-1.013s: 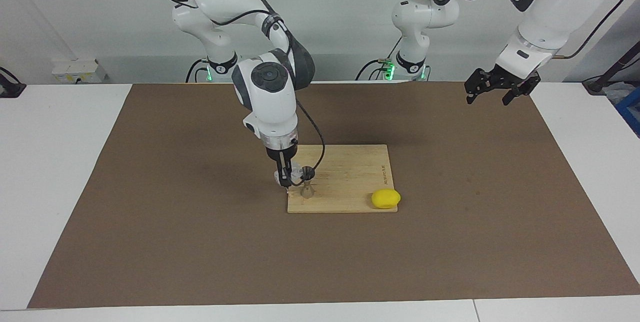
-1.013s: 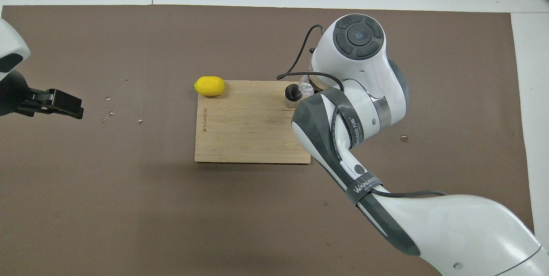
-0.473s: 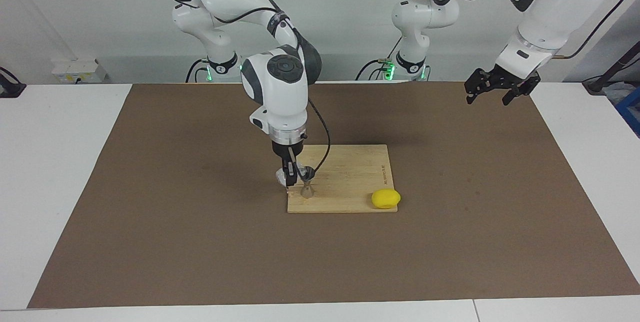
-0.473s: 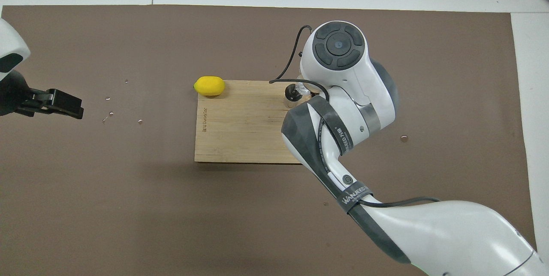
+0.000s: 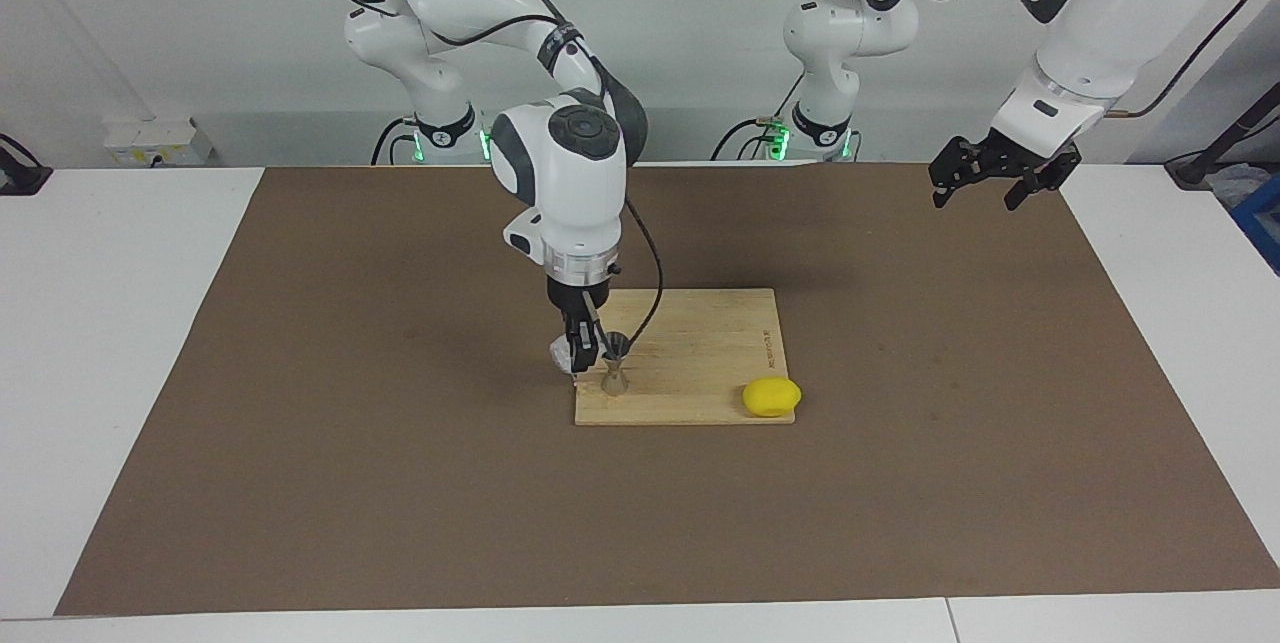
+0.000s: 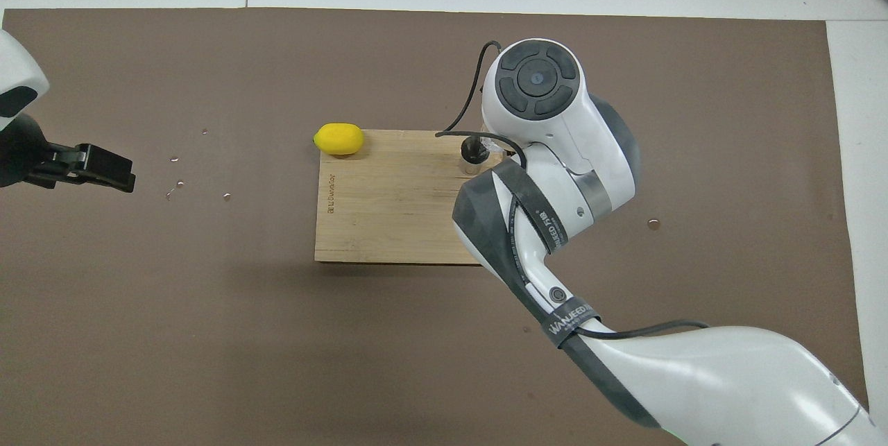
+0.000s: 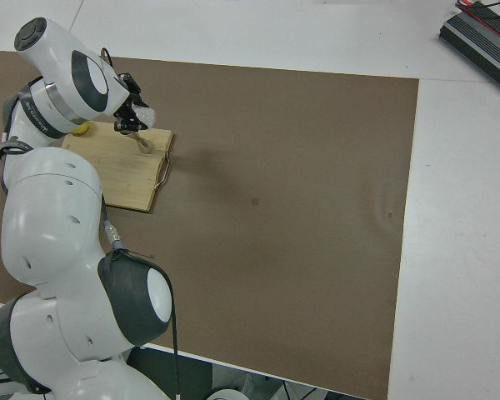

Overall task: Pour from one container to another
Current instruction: 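Hold the glass cup tilted above the metal cup to pour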

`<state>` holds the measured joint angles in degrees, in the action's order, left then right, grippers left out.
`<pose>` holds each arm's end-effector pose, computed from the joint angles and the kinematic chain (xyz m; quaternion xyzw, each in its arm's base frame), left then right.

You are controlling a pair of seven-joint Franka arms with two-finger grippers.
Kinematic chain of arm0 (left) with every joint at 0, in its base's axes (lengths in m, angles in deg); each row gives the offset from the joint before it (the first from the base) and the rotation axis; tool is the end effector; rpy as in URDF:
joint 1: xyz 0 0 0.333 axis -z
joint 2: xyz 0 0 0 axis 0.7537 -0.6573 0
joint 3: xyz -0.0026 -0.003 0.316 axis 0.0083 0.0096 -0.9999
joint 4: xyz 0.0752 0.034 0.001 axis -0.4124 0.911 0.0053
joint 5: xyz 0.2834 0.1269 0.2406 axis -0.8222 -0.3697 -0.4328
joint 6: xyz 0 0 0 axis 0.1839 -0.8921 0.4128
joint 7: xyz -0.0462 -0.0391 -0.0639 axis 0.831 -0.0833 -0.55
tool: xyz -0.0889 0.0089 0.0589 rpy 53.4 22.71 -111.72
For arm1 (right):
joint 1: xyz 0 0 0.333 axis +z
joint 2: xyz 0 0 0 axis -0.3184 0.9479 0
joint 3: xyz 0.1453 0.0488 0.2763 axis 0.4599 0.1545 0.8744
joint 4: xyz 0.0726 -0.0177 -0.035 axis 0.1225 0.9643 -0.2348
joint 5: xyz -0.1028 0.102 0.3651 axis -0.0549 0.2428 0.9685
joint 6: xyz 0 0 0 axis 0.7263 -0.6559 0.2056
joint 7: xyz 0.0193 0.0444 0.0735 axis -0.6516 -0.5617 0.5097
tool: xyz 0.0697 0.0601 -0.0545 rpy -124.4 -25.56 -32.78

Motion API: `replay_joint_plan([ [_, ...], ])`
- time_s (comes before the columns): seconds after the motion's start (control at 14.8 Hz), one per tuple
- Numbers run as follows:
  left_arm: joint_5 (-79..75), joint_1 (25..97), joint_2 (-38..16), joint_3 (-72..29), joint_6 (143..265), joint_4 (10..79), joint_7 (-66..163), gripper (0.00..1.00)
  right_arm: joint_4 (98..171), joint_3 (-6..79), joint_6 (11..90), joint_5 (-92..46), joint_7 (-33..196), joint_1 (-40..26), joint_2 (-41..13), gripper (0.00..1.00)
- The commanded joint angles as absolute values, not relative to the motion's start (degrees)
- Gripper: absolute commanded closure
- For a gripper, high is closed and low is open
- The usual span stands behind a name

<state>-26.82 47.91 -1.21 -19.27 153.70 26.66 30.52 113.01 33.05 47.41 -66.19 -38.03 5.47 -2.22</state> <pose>0.5508 -0.0426 0.6035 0.9977 -0.0576 -0.0348 0.0064 0.6308 0.3126 0.4337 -0.7650 0.6366 -0.0959 0.0142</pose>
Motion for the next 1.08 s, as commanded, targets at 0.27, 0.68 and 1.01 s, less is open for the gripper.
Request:
replay_joint_plan([
  [0.27, -26.36, 48.38, 0.42, -19.98, 154.73, 28.5, 29.95, 0.0, 111.28, 33.25, 45.21, -68.92, -37.45, 6.13, -1.77, 1.0],
  [0.68, -26.36, 48.47, 0.41, -19.98, 154.73, 28.5, 29.95, 0.0, 111.28, 33.34, 45.21, -68.13, -37.45, 5.95, -1.86, 1.0],
  [1.01, -26.36, 48.38, 0.42, -19.98, 154.73, 28.5, 29.95, 0.0, 111.37, 33.87, 45.47, -65.76, -37.37, 5.25, -2.57, 1.0],
])
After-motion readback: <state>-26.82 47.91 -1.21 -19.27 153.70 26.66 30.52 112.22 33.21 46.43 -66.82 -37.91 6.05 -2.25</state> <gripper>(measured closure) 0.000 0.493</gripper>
